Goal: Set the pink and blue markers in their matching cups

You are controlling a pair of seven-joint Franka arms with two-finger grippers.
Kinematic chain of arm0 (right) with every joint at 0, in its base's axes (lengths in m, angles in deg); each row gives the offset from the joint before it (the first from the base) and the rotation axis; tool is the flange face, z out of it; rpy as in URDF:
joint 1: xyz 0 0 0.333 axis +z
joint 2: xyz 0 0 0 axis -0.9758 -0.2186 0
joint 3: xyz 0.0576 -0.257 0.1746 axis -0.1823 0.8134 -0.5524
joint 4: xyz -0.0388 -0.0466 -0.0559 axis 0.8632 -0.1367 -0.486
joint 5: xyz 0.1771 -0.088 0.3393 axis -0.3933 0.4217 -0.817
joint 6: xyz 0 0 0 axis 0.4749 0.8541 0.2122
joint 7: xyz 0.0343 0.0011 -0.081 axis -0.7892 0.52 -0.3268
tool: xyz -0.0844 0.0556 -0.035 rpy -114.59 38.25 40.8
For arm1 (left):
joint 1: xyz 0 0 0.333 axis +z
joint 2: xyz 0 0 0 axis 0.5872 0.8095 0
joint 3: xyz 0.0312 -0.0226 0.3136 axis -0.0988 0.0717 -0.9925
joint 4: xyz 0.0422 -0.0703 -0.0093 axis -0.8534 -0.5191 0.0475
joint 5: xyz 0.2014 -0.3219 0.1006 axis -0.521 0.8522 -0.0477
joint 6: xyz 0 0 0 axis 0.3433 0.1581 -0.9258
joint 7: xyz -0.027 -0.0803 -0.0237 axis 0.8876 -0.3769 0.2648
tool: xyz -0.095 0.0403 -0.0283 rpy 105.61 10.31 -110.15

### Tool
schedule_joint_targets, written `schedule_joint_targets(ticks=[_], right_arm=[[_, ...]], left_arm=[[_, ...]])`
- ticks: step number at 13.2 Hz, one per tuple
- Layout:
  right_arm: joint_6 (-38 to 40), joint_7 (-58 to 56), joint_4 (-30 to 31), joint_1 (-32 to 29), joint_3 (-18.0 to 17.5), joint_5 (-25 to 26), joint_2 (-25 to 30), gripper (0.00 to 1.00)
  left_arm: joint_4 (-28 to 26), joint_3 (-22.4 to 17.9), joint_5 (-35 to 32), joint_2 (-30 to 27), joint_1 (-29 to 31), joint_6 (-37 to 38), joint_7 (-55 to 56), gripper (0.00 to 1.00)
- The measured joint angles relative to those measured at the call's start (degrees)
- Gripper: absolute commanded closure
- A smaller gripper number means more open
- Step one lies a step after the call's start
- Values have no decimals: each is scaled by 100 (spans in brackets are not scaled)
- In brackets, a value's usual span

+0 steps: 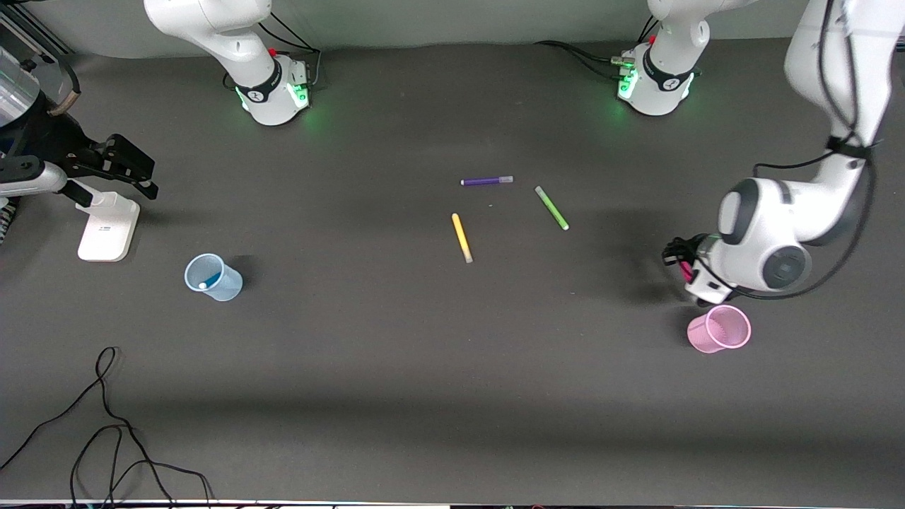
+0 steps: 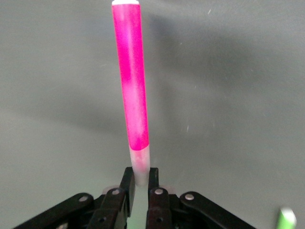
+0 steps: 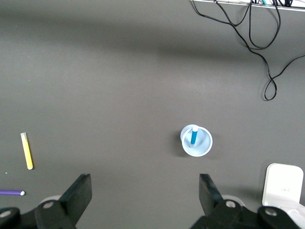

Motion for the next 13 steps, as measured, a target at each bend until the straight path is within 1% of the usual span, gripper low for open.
schedule_joint_targets(ticks=[2, 4, 5, 6, 7, 8, 9, 11, 13], right_arm=[[138, 0, 14, -2, 0, 0, -1, 0], [324, 0, 25, -18, 1, 0, -1, 0], [346, 0, 51, -42, 1, -1, 4, 0], [347, 0, 77, -57, 0, -3, 8, 0], [347, 0, 88, -57, -6, -6, 9, 0], [347, 0, 93, -56, -22, -8, 10, 0], [347, 0, 98, -55, -37, -10, 10, 0], [351, 0, 106, -55, -49, -10, 10, 0], [352, 0, 108, -55, -50, -10, 13, 0]], left_arm=[[987, 7, 136, -127, 0, 1413, 1, 100], [1944, -15, 353, -79, 6, 2459, 1, 100], [2464, -36, 520, 95, 41, 2910, 1, 100], [3055, -50, 669, 421, 127, 3281, -4, 100], [3643, -61, 743, 843, 246, 3506, -92, 100], [4109, -65, 777, 1275, 385, 3573, -287, 100], [4422, -69, 832, 1676, 543, 3563, -493, 100], [4720, -71, 1219, 2276, 855, 3431, -669, 100], [4849, -60, 1467, 2577, 1010, 3331, -714, 100]])
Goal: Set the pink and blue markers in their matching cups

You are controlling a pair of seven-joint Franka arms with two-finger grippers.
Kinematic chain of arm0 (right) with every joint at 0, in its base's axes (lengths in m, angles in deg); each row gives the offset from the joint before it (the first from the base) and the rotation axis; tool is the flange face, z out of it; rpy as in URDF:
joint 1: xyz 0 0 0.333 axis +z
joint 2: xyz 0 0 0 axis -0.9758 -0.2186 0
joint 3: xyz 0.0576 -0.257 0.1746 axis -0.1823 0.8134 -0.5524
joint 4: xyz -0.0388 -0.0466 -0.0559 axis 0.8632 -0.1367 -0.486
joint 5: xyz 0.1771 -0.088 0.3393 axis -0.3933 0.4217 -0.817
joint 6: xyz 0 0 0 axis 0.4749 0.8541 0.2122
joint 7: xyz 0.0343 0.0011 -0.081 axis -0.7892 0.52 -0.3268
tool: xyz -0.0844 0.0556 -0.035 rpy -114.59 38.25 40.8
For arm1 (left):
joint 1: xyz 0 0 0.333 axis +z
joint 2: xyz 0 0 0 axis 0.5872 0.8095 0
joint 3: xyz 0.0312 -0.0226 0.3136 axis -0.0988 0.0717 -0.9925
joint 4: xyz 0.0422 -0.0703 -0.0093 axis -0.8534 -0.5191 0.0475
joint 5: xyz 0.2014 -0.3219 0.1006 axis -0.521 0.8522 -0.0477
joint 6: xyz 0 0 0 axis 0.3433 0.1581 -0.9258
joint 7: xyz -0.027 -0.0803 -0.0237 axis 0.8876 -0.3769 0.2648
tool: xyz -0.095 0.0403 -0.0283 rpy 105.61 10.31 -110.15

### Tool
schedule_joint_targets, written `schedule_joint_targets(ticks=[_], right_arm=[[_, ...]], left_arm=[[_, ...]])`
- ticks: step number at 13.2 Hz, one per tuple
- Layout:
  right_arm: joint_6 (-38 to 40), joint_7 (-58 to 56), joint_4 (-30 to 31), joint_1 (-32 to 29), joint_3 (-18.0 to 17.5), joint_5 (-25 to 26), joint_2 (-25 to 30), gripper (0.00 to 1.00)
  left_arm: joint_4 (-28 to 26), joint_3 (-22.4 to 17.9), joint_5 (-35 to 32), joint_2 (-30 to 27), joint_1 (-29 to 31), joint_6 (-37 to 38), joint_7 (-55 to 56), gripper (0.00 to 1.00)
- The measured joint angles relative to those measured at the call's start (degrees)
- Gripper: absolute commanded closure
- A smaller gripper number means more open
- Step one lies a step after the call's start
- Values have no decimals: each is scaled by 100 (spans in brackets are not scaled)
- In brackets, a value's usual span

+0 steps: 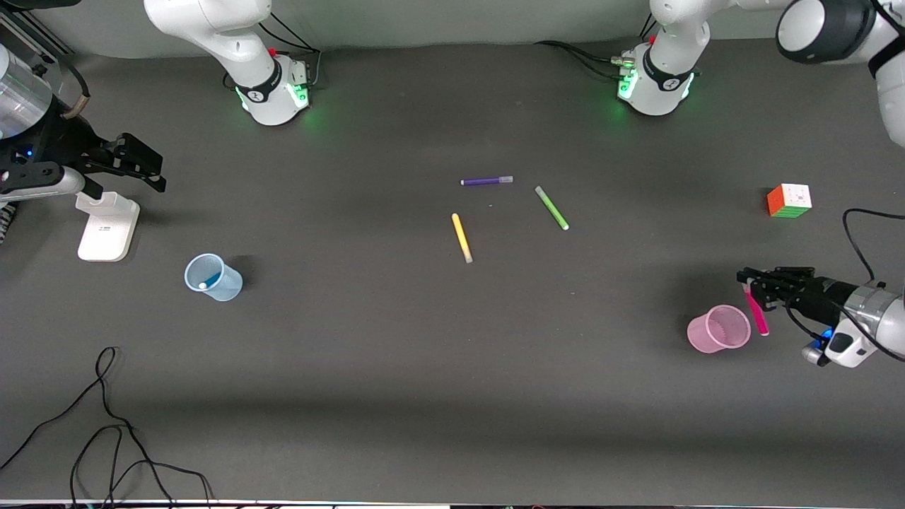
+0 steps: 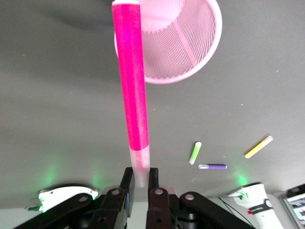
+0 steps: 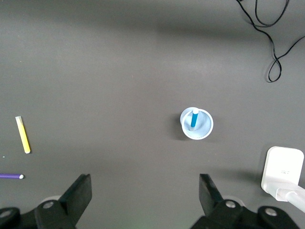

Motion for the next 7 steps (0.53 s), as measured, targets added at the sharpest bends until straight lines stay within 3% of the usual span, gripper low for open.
schedule_joint_targets(ticks=[7], right_arm=[[78, 0, 1, 0, -6, 0, 18, 0]], left_arm=[[78, 37, 516, 92, -40, -37, 92, 100]])
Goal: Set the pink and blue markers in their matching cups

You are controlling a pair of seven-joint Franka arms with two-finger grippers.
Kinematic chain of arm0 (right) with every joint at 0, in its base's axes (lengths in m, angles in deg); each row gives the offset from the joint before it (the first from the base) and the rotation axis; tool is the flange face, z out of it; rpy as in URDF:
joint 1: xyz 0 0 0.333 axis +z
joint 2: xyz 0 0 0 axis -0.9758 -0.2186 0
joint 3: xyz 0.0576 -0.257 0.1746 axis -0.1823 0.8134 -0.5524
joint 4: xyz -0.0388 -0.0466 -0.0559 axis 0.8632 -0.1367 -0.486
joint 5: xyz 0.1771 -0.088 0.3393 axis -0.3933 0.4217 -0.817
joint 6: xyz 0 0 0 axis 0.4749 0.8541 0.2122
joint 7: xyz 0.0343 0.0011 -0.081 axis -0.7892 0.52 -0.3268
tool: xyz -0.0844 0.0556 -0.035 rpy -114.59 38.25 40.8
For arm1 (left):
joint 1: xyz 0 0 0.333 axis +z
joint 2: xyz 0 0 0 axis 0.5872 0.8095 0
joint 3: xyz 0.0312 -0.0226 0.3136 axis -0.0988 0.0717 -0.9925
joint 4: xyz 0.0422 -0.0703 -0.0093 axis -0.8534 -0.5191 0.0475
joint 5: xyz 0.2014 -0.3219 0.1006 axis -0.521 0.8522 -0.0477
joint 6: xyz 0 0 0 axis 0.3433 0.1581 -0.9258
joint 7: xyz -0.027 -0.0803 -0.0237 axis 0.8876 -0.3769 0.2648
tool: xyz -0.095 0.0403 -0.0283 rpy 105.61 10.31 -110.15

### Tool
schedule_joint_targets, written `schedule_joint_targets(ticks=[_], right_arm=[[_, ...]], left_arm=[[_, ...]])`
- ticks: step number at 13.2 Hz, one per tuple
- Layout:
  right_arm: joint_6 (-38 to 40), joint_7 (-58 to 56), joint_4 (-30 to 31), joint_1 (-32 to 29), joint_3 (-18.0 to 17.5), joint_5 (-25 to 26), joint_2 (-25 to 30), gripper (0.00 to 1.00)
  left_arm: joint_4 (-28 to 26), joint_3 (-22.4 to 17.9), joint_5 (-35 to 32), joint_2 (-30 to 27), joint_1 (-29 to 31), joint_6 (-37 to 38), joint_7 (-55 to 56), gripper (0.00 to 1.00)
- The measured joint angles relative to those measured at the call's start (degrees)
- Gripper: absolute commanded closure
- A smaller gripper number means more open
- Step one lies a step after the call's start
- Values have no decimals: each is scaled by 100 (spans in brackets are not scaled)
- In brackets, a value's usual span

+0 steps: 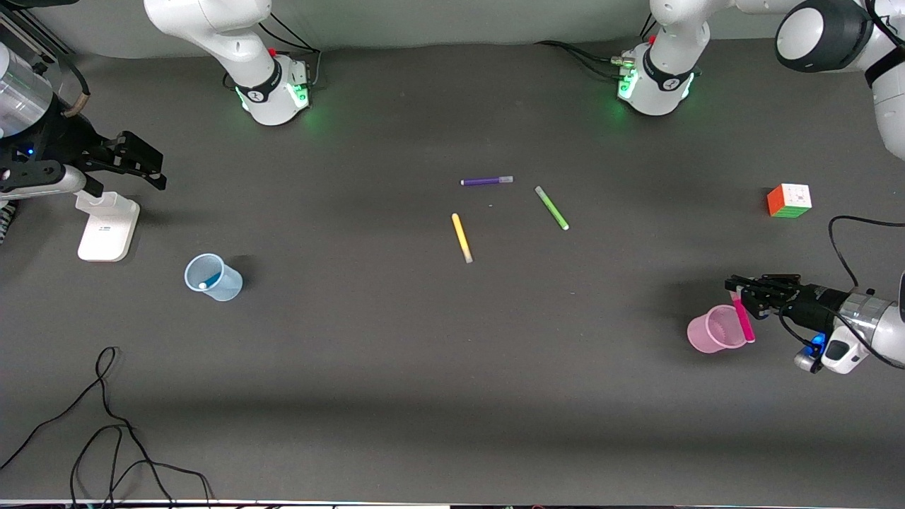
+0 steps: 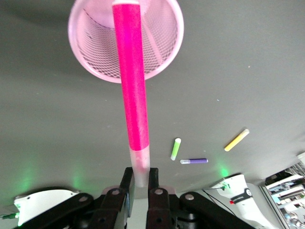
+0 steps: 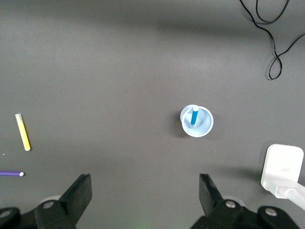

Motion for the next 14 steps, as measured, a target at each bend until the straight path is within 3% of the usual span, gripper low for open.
schedule_joint_targets(ticks=[5, 10, 11, 12, 13, 14], right_arm=[[-4, 0, 1, 0, -2, 0, 23, 0], [-27, 1, 0, 0, -2, 0, 54, 0], [-67, 2, -1, -1, -2, 0, 67, 0], [-119, 4, -2, -4, -2, 0, 78, 0], [-142, 7, -2, -9, -2, 0, 86, 0], [-163, 9, -2, -12, -1, 0, 89, 0]], left_arm=[[-16, -34, 496, 375, 191, 24, 292, 100], [-18, -21, 566, 567, 256, 16, 312, 100], [-18, -16, 565, 579, 244, 6, 311, 29], [-17, -12, 563, 580, 228, 2, 311, 20], [-11, -10, 556, 580, 212, 0, 311, 0], [-8, -9, 538, 580, 199, -3, 311, 0]])
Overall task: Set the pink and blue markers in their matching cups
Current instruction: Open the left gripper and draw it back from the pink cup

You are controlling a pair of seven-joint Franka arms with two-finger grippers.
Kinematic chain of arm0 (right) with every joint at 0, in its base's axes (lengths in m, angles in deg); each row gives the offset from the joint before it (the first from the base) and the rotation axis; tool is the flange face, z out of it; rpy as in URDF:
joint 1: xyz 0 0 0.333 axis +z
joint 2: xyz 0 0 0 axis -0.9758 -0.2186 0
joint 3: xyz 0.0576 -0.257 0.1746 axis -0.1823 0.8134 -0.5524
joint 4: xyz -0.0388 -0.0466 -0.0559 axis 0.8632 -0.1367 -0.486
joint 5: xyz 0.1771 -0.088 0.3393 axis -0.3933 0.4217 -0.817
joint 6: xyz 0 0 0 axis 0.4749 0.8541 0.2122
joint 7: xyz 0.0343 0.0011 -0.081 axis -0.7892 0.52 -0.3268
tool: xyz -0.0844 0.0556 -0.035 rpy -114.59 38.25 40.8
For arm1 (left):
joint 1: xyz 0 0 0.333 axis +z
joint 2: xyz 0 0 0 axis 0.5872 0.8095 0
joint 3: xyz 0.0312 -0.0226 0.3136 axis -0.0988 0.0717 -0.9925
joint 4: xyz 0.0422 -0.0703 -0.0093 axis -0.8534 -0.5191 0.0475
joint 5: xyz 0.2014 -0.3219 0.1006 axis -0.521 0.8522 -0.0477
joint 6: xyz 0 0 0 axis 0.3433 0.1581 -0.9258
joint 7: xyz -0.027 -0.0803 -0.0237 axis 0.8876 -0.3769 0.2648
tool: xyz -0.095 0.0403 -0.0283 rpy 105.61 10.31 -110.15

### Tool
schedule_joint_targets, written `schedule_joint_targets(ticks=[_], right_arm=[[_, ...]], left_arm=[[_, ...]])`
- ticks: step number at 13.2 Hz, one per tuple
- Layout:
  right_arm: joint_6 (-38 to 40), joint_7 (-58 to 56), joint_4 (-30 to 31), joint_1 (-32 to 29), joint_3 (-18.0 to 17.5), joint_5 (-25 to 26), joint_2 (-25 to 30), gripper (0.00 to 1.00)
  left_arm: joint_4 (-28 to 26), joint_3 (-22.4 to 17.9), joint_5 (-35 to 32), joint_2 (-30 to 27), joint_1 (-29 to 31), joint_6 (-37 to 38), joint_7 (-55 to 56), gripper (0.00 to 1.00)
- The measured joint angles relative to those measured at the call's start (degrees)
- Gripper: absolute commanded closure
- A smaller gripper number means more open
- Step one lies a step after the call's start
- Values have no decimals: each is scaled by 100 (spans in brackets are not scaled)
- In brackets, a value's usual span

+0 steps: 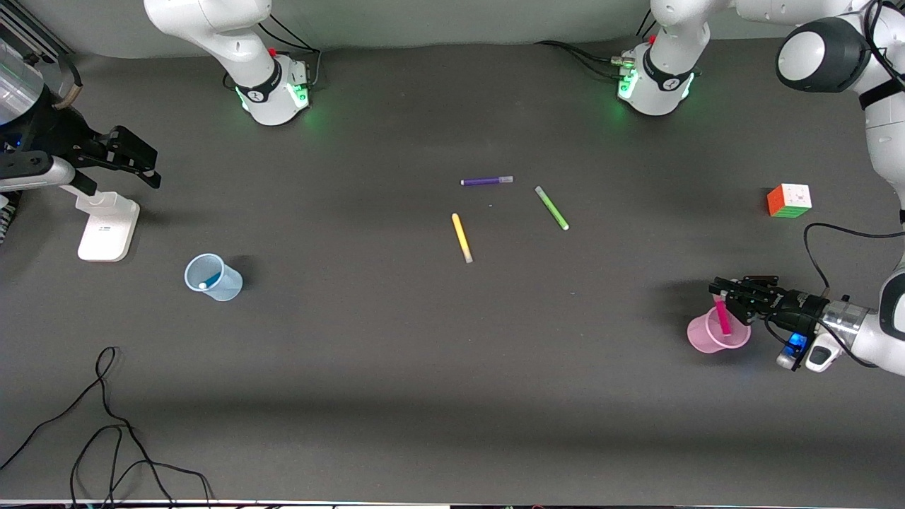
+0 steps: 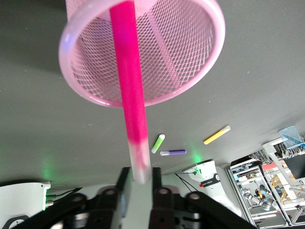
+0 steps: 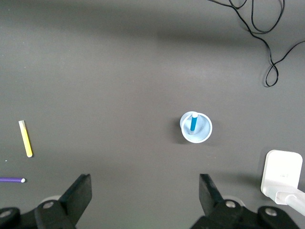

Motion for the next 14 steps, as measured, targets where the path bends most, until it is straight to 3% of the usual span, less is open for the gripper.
schedule_joint_targets(ticks=[5, 7, 10, 12, 14], right_arm=[[-67, 6, 0, -1, 0, -3, 0, 0], [-77, 14, -4, -3, 3, -4, 1, 0], [-75, 16, -27, -11, 53, -94, 13, 0], [-16, 16, -27, -22, 72, -175, 36, 0], [40, 16, -22, -25, 72, -200, 37, 0]], left_arm=[[34, 37, -235, -20, -69, 7, 0, 0], [123, 126, -838, -201, -210, 34, -6, 0], [97, 201, -1881, -963, -663, 185, -210, 0], [-493, 213, -2298, -1808, -865, -77, -253, 0], [-1728, 232, -2493, -2883, -916, -934, -284, 0]])
